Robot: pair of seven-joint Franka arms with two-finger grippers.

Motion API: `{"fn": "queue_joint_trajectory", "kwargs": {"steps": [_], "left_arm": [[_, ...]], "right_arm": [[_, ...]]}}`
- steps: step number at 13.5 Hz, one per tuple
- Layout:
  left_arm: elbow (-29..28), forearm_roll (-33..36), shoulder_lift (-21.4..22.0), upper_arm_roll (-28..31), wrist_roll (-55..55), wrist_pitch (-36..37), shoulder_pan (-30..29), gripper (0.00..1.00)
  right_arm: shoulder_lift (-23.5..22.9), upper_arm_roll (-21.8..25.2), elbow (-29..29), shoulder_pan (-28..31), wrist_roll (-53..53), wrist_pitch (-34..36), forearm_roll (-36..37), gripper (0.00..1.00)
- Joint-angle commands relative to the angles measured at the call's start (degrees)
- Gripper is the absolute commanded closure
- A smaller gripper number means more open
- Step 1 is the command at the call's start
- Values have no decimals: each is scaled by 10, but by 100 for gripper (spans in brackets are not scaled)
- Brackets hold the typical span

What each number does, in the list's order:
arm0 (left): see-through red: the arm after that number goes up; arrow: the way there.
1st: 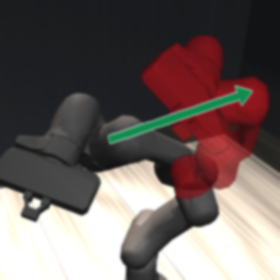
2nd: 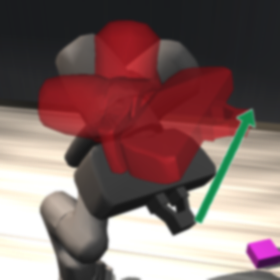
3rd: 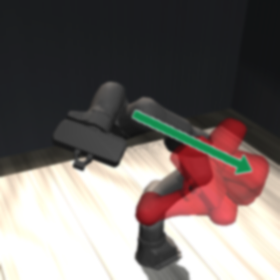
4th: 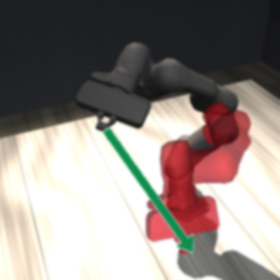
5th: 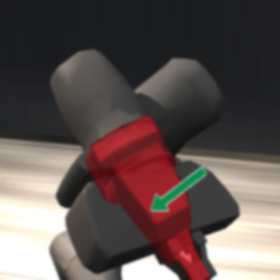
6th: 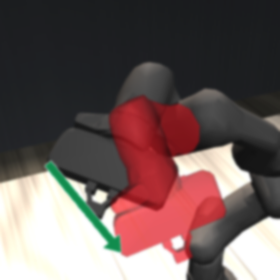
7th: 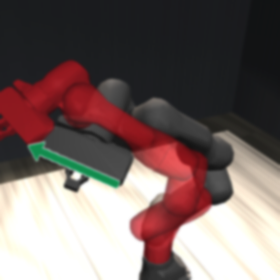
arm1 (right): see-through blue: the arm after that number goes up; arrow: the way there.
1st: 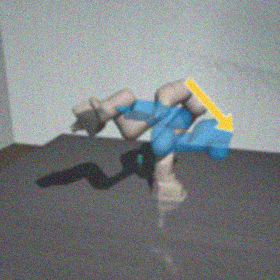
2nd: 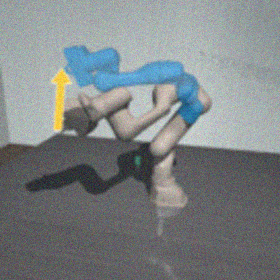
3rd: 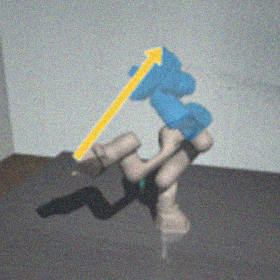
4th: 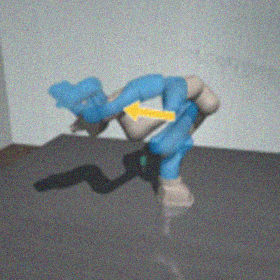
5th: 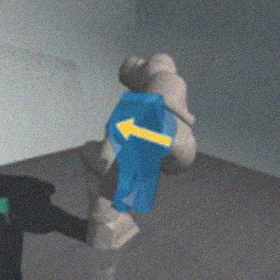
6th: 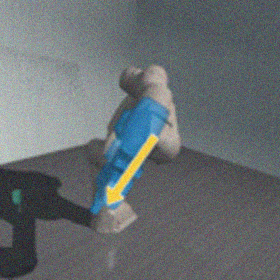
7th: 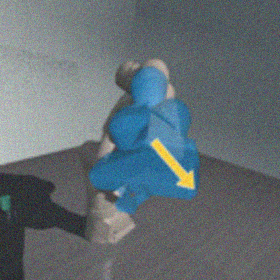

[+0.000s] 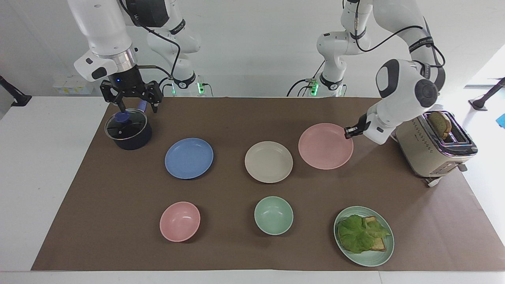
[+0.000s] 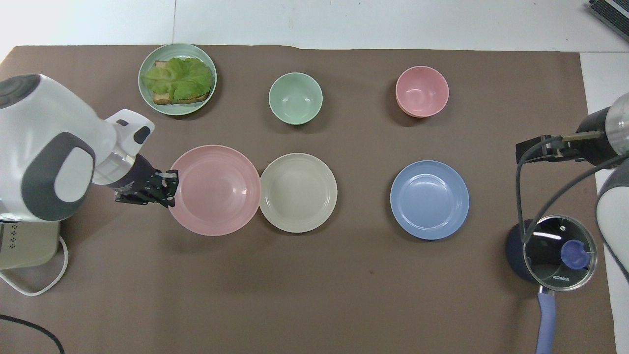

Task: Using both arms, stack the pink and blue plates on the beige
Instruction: 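Lift the pink plate and place it onto the beige plate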

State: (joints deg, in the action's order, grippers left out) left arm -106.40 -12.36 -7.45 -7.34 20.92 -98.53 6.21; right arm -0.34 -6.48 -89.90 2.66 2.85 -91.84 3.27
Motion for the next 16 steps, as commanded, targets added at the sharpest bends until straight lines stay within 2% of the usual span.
{"fn": "queue_joint_trajectory", "kwargs": {"steps": [1,5,6,7,8,10,13,16], "left_arm": [[-38,-32,-1,7,50,-84,79,100],[-94,-47,-24,7,58,-213,142,100],[-95,-47,-23,7,58,-215,142,85],[-94,-47,-24,8,55,-216,143,3],[-94,-47,-24,8,55,-216,142,0],[-87,-41,-27,12,51,-213,130,0],[-71,-22,-21,14,-38,-204,30,0],[22,82,-21,14,-127,-145,-51,0]], "right_arm": [[8,-2,-3,5,6,3,-9,0],[10,-4,-4,5,7,3,-9,0],[10,-4,-5,4,7,3,-9,0],[10,-4,-5,4,7,3,-9,0],[10,-4,-5,4,7,3,-9,0],[10,-4,-5,4,7,4,-9,0],[12,-4,-8,4,7,5,-9,0],[13,-4,-11,5,7,4,-9,0]]}}
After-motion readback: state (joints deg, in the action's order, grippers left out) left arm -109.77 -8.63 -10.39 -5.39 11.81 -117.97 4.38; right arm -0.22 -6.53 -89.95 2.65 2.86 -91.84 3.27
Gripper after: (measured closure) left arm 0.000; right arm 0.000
